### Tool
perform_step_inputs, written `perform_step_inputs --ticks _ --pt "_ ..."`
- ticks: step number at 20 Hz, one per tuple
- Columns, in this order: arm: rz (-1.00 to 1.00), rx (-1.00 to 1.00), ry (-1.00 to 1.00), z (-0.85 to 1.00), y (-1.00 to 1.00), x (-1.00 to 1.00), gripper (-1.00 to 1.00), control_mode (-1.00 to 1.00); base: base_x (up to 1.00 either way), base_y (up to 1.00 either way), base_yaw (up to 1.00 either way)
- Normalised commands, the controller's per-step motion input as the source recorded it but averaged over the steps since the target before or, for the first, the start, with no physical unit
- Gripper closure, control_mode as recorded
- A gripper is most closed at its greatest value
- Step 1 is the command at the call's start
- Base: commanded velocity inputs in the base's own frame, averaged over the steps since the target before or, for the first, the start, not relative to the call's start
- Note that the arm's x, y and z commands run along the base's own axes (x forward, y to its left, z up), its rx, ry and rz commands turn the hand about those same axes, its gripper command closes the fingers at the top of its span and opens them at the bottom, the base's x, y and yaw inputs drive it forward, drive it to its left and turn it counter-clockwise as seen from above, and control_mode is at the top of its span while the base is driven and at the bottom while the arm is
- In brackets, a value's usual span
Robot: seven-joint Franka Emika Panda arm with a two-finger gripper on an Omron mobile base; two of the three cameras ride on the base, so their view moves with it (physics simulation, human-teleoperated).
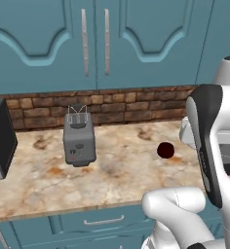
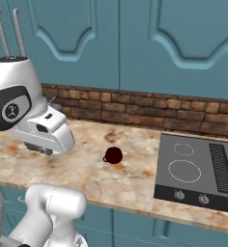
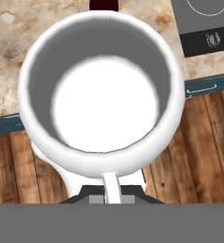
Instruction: Clear the mugs and bowl far away from the sink.
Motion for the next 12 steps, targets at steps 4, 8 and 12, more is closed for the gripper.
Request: perform_step_inputs --ticks 4,8,12 --pt "0.00 0.00 0.00 0.00 0.00 0.00 1.00 1.00 0.00 0.00 -0.02" --pt "0.00 0.01 -0.01 -0.21 0.00 -0.15 1.00 -1.00 -0.04 0.00 0.00" --pt "0.00 0.00 0.00 -0.49 0.00 -0.15 1.00 -1.00 0.00 0.00 0.00"
